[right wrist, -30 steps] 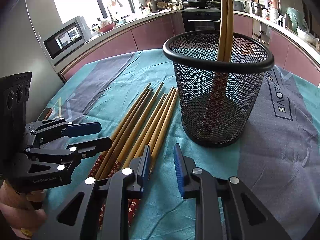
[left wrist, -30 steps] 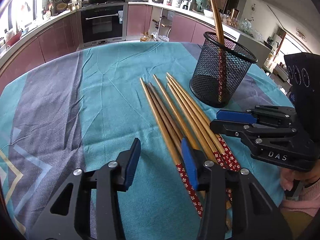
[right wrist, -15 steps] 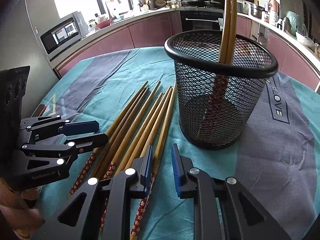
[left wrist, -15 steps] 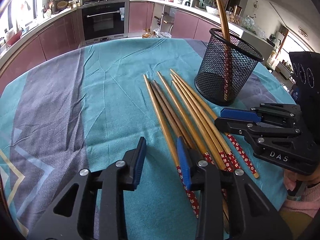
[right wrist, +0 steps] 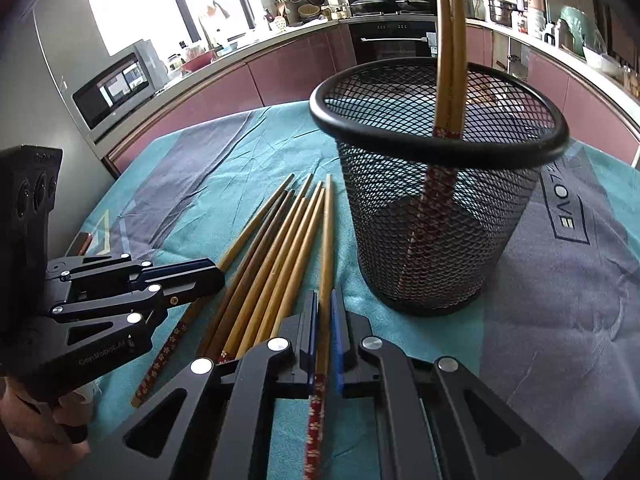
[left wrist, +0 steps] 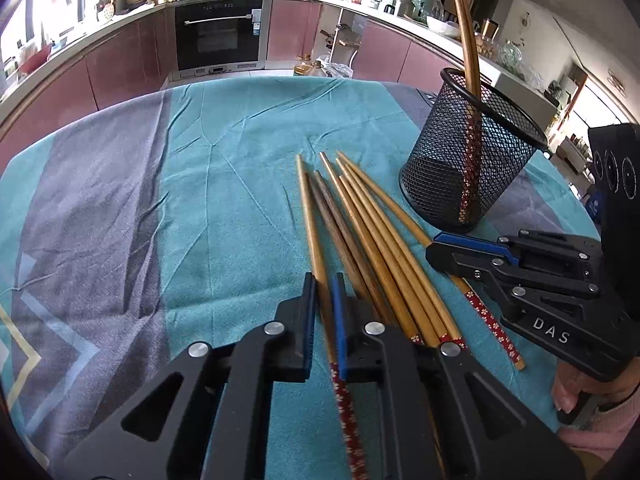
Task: Organize utensils
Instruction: 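Grasp a chopstick with the left tool while the right tool grasps another, then lower the left tool's chopstick into the mesh cup while the right tool drops its chopstick in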
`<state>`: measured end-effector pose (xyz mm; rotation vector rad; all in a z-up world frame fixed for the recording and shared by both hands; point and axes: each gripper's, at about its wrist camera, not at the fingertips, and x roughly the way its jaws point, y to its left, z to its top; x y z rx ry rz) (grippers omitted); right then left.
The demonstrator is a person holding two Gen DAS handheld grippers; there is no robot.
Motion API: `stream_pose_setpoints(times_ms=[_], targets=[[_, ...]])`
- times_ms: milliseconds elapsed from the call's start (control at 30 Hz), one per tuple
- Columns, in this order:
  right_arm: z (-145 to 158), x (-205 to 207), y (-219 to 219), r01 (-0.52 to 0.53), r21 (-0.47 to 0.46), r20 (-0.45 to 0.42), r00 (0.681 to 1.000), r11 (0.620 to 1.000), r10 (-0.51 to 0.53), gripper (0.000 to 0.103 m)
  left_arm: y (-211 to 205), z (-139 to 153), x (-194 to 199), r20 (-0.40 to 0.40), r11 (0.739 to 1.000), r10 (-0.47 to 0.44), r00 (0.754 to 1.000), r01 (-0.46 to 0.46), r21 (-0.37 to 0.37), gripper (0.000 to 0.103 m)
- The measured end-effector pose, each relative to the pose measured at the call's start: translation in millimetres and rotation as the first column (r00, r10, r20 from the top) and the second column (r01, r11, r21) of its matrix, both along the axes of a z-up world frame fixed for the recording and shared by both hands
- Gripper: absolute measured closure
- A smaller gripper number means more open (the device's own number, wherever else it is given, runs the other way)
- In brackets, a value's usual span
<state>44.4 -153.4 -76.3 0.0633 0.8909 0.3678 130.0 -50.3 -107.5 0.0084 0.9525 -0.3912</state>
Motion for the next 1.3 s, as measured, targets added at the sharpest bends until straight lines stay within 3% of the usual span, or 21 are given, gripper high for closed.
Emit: stream_pose_setpoints(times_ms=[167, 533, 1033, 1300], targets=[[7, -6, -7, 0.003, 0.037, 0.02, 1.0, 0.999, -0.004, 0.097, 8, 4, -5, 0.003, 0.999, 0.022, 1.0, -0.022, -0.03, 0.095], [29, -24, -4, -0.081, 0.094, 0.071, 0.995, 0.992, 0.075, 0.097, 9, 27, -24, 0.046, 0.994, -0.037, 0.998, 0.041, -0.102, 0.095], [84, -53, -21, -0.104, 0.129, 0.226, 0.972, 0.986, 0.073, 0.097, 5, 97, -47, 0.186, 0.964, -0.114, 0.976, 0.154, -0.217, 0.096], [111, -56, -39, -0.095, 0.146, 0.298, 0.953, 0.985, 0.048, 0.098, -1, 132, -49, 0.266, 0.955, -0.121, 0.956, 0.185, -0.233, 0.095]])
